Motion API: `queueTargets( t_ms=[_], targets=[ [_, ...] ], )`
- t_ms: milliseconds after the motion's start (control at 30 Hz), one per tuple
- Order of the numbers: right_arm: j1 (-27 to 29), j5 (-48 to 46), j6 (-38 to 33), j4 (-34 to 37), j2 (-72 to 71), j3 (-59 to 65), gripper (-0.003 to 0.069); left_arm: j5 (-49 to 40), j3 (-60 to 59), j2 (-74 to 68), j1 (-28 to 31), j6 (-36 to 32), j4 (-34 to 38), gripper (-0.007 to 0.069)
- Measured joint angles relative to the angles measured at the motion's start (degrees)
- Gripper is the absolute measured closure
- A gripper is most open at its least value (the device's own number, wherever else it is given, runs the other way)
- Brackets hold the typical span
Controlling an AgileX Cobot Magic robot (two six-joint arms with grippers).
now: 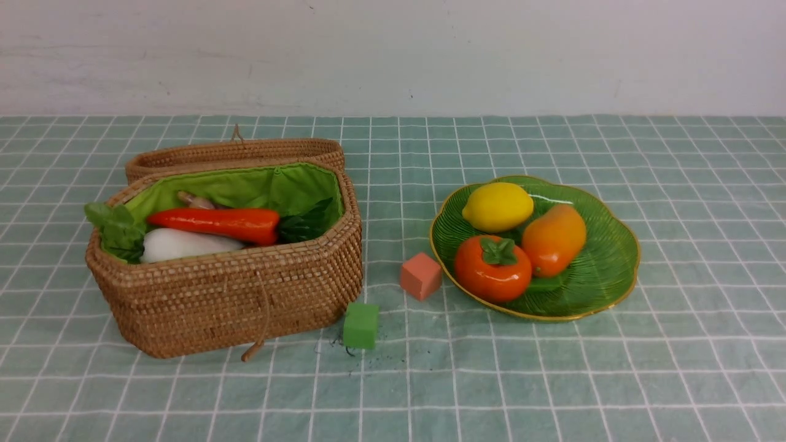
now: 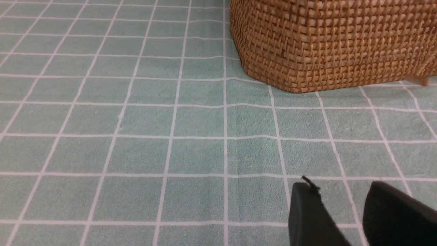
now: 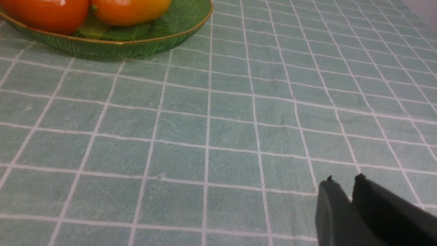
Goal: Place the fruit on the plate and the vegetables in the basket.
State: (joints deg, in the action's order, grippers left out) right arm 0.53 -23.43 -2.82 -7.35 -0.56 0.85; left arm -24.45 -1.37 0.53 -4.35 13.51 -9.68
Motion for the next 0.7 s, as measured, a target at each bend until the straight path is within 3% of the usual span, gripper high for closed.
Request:
queueTargets(
  t_ms=[700],
  targets=[
    [0.0, 0.0, 0.0, -0.1, 0.0, 0.0, 0.053, 0.0, 0.0, 0.0, 0.0, 0.0, 0.0, 0.0386]
  ],
)
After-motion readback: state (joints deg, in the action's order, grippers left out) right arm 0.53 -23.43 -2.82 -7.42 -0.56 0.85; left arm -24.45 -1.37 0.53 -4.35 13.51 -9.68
